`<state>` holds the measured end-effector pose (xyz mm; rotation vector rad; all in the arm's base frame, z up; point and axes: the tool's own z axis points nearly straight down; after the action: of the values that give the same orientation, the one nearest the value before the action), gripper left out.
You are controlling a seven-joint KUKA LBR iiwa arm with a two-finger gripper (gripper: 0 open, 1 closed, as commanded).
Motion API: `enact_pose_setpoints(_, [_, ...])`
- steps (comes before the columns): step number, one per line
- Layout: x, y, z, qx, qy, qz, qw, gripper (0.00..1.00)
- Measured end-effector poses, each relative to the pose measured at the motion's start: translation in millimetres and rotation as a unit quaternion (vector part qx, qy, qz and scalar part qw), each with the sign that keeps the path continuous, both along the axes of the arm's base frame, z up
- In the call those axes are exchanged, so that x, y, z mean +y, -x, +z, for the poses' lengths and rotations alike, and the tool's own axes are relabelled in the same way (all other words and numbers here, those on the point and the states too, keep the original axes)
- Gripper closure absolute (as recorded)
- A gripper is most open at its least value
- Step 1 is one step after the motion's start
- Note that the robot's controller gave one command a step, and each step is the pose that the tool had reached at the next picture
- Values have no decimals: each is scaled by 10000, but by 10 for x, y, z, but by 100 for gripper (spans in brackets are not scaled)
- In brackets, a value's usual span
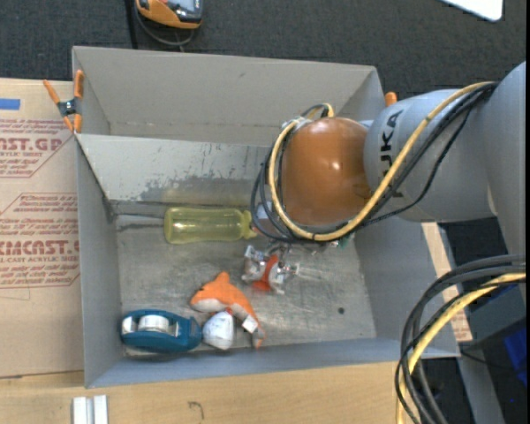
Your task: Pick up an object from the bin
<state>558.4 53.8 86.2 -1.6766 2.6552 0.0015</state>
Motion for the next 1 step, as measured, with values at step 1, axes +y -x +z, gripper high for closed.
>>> enact_pose_setpoints(1, [-14,20,-96,-13,-4,277,9996,100])
